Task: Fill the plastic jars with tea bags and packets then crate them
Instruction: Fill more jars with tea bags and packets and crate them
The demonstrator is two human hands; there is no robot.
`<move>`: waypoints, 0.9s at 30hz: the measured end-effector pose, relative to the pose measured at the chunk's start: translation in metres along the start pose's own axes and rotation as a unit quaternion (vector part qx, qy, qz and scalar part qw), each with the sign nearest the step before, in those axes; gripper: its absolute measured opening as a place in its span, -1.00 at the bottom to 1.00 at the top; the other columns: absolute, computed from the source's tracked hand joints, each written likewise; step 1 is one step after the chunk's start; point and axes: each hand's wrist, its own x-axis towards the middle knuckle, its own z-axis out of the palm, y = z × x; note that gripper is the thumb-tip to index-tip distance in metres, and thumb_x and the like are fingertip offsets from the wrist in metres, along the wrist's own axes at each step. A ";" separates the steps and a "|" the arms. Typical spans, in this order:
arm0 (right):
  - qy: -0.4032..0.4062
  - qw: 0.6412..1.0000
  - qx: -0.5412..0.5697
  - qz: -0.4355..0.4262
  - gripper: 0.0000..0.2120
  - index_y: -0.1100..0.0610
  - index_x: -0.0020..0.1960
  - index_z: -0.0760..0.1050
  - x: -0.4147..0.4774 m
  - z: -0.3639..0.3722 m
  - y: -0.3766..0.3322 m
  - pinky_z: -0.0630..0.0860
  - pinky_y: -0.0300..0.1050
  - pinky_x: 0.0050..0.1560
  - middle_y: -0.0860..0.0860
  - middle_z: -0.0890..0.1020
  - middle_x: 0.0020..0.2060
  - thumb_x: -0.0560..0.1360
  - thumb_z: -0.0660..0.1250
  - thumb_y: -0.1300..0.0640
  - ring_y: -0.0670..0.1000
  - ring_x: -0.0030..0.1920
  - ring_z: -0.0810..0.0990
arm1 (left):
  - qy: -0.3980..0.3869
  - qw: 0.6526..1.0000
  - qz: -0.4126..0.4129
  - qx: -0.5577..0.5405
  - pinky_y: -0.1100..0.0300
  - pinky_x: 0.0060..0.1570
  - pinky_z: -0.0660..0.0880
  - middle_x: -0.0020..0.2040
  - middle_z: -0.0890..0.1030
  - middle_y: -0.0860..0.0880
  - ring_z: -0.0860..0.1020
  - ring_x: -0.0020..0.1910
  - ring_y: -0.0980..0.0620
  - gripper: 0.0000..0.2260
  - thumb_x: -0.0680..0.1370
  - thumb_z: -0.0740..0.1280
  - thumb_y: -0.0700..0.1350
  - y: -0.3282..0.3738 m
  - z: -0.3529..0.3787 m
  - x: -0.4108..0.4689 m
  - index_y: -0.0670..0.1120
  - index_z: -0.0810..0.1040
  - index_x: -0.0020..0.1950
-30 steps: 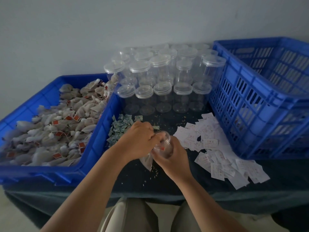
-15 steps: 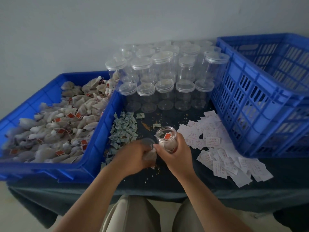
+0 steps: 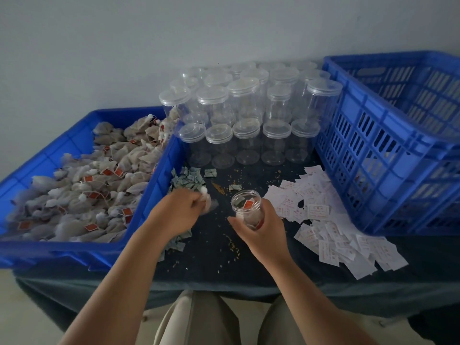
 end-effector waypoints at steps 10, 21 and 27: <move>-0.039 0.998 -0.026 -0.043 -0.60 -0.15 0.15 0.54 -0.002 0.001 0.002 0.58 -0.24 -0.25 -0.14 0.69 -0.07 0.41 0.61 -0.17 -0.01 -0.17 0.68 | 0.055 0.978 0.146 -0.136 0.12 0.06 0.56 -0.09 0.69 0.28 0.63 -0.01 0.25 -0.83 0.54 0.43 0.26 0.053 -0.002 -0.015 0.20 0.69 -0.05; -0.055 0.996 -0.016 -0.061 -0.57 -0.18 0.18 0.54 -0.003 0.000 0.001 0.66 -0.19 -0.20 -0.17 0.71 0.00 0.41 0.64 -0.06 -0.04 -0.08 0.73 | -0.077 0.979 0.178 -0.061 0.01 0.47 0.23 0.06 0.60 0.16 0.42 0.11 0.35 -0.44 0.71 -0.09 0.26 0.060 -0.005 -0.039 0.11 0.67 -0.04; -0.044 0.997 -0.011 -0.055 -0.53 -0.18 0.19 0.54 -0.001 0.001 0.004 0.62 -0.31 -0.08 -0.23 0.70 0.04 0.37 0.59 -0.25 -0.14 0.00 0.72 | 0.149 0.980 0.041 -0.128 0.25 -0.09 0.62 0.06 0.68 0.34 0.65 -0.04 0.31 -0.83 0.68 0.28 0.13 -0.020 -0.054 -0.028 0.27 0.64 0.19</move>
